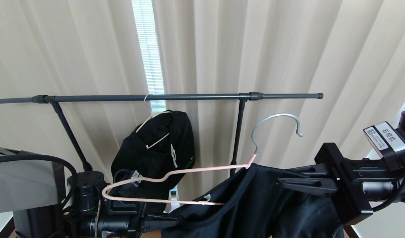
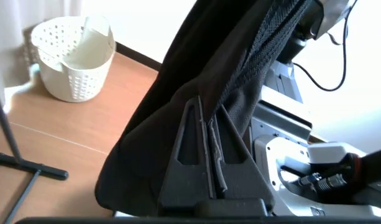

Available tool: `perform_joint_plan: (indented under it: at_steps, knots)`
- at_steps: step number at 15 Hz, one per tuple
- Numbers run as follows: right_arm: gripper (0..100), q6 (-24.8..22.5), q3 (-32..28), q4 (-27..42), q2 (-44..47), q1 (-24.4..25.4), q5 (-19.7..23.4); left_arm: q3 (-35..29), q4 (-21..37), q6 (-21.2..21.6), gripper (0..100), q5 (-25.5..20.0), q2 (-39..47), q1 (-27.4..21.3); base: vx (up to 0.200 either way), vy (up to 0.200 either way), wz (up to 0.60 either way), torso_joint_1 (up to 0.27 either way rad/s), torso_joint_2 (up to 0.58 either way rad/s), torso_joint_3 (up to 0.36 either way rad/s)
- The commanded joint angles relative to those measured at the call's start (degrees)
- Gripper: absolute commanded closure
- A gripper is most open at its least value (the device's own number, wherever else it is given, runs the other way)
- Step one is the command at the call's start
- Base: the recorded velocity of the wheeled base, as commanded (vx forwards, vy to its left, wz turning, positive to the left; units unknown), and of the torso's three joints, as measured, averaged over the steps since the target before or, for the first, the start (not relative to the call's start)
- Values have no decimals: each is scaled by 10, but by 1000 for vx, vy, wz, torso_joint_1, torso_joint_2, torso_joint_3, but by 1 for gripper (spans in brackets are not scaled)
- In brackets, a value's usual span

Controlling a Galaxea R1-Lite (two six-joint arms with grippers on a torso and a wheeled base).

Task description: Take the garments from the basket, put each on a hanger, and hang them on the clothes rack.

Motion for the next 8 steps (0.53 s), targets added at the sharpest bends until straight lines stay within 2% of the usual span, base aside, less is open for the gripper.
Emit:
perform_joint_plan:
  at_steps: [1,5,8]
  knots:
    - [100,-2,-2,0,1,-17,0,-4,-1,-1,100,0,-19,13,0,0,0,0,0,0]
    - [100,-5,-3,0,11,-37,-5,-11,-1,-27,100,0,-50,48,0,0,0,0,0,0]
    - [100,-6,-5,0,12,-43,-5,-11,-1,-28,100,0,-65,72,0,0,0,0,0,0]
